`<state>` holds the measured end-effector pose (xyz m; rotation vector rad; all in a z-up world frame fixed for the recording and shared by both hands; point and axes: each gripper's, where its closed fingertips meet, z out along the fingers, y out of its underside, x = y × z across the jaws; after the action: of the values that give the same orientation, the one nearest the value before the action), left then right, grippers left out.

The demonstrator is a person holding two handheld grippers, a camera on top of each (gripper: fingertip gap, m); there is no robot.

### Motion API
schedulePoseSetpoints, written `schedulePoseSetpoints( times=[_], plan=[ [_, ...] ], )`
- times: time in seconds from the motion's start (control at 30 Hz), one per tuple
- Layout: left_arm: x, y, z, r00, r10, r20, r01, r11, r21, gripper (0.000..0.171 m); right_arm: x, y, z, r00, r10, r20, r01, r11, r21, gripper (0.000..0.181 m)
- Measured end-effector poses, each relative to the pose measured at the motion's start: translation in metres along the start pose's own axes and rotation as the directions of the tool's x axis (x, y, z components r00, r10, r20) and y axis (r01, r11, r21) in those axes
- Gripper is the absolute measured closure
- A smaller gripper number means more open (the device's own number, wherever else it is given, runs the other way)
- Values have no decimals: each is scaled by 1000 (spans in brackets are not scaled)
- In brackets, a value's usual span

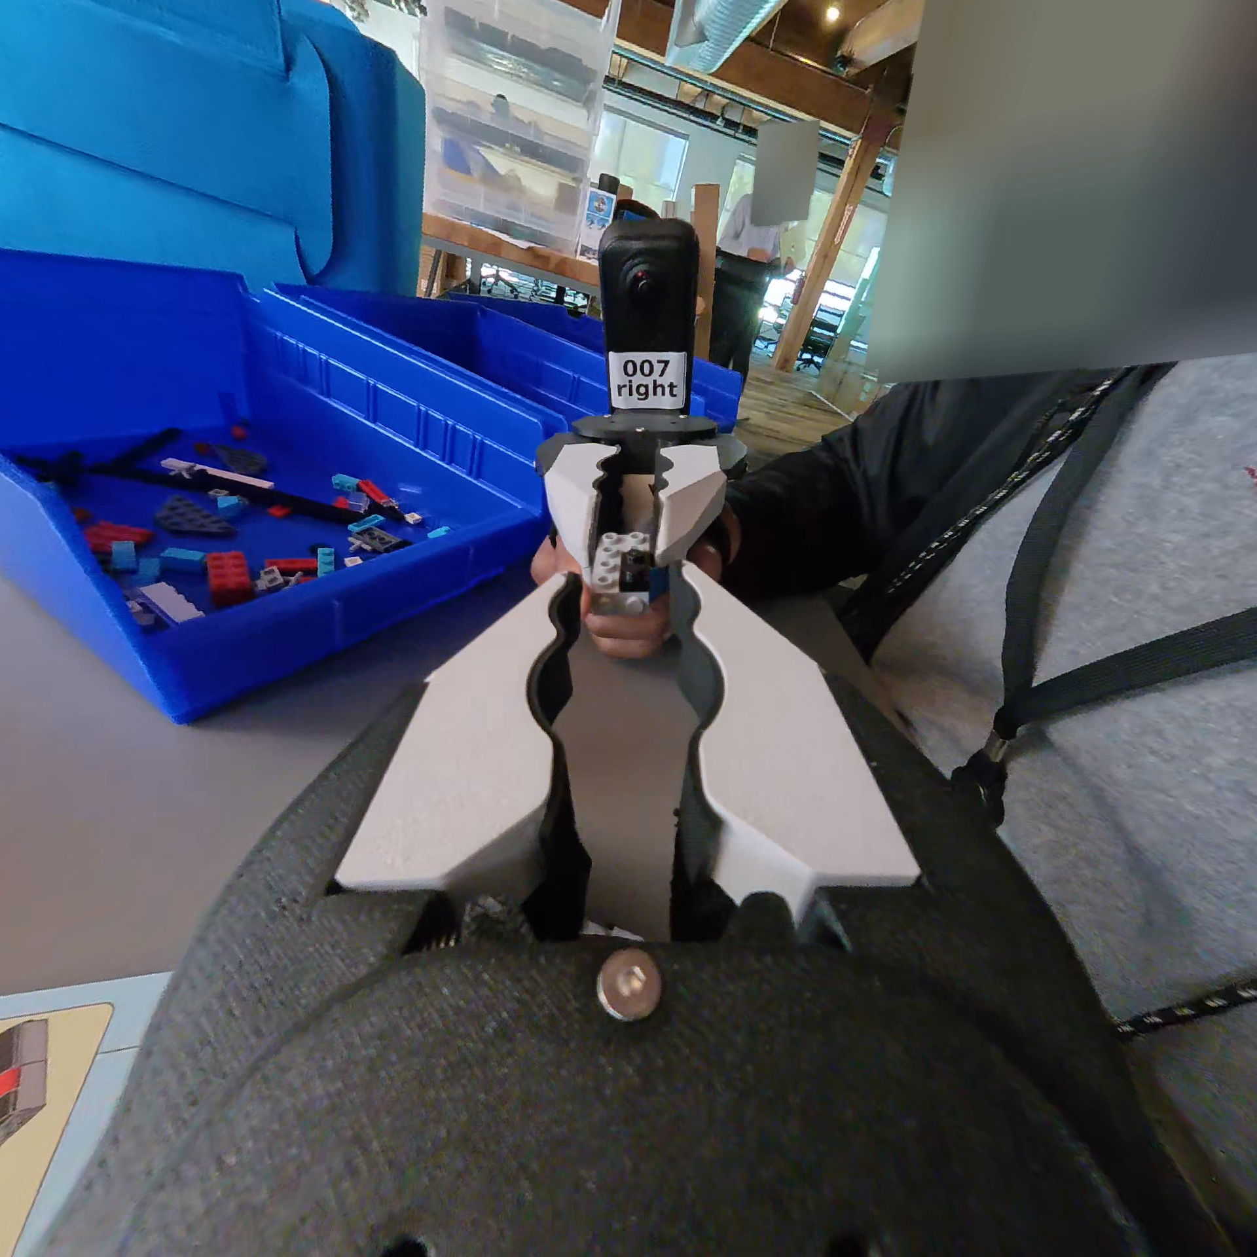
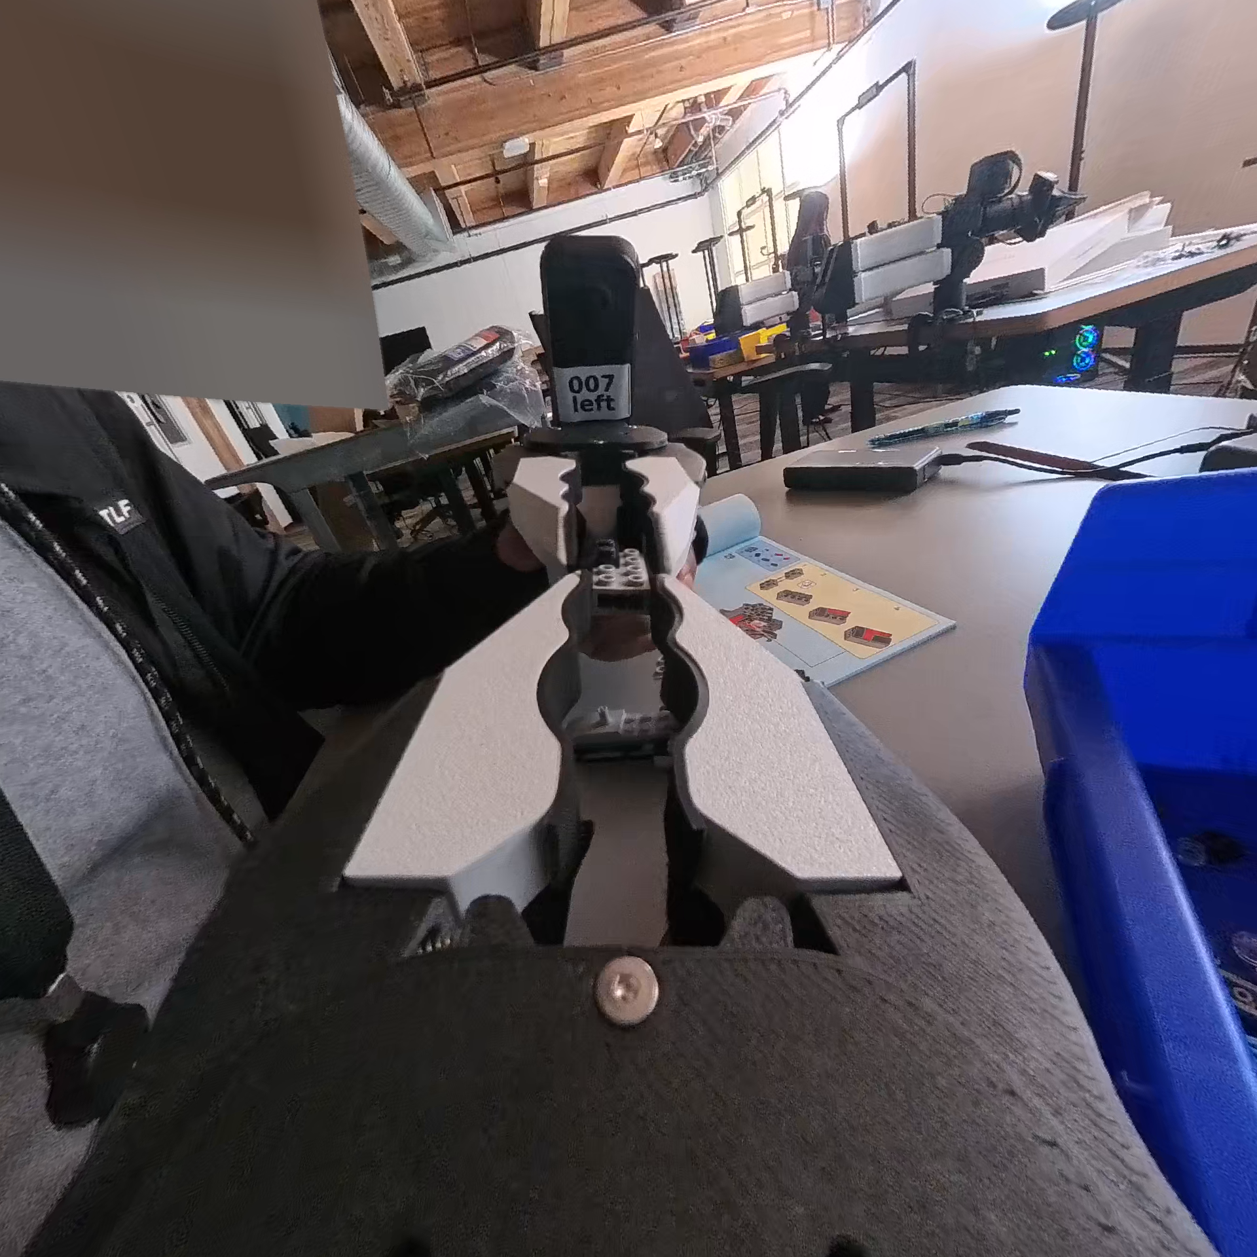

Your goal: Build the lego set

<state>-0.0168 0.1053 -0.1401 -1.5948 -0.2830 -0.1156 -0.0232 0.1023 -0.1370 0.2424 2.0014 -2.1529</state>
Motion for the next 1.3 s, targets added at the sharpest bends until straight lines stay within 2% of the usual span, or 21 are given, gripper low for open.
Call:
schedulePoseSetpoints(
  times=[0.13, 0.23, 0.3, 0.4, 0.5, 0.6, 0.73, 0.8, 1.03, 1.13, 1.23, 1.3],
  plan=[
    [0, 3, 2, 1000, 22, 7, -22, 1000, -14, 154, -1, -1, 1, 1000, -6, 4, 6, 1000, 5, 164],
    [0, 2, 1, 999, 35, 5, -35, 999, -4, 155, -2, 0, 2, 1000, -2, 12, 2, 1000, 3, 164],
    [-3, 0, -2, 998, 61, 27, -61, 998, 6, 155, 4, 3, 1, 1000, -2, -21, 2, 1000, -23, 156],
    [-17, -8, -13, 991, 83, 101, -87, 996, 34, 155, 28, 15, -2, 989, -12, -150, -5, 993, -116, 145],
    [-31, -15, -25, 976, 109, 187, -121, 991, 53, 155, 63, 34, -10, 932, -57, -359, -41, 965, -258, 148],
    [-41, -15, -30, 962, 117, 248, -133, 990, 48, 155, 81, 54, -14, 883, -112, -455, -88, 914, -397, 156],
    [-45, -14, -29, 958, 113, 265, -130, 990, 48, 155, 88, 78, -10, 860, -260, -440, -50, 814, -579, 157],
    [-46, -12, -28, 958, 111, 266, -126, 991, 41, 155, 92, 84, -10, 851, -300, -431, -41, 780, -625, 157],
    [-49, -10, -27, 955, 108, 276, -123, 992, 37, 155, 94, 98, -8, 858, -313, -407, -68, 717, -694, 158],
    [-49, -11, -28, 955, 103, 279, -119, 992, 43, 155, 93, 100, -5, 860, -339, -381, -38, 703, -710, 164],
    [-50, -12, -29, 954, 101, 281, -119, 992, 49, 155, 84, 102, -4, 890, -318, -328, -14, 700, -714, 164],
    [-49, -12, -29, 956, 98, 277, -116, 992, 49, 155, 69, 104, -3, 931, -277, -239, 25, 700, -714, 163]
  ],
)
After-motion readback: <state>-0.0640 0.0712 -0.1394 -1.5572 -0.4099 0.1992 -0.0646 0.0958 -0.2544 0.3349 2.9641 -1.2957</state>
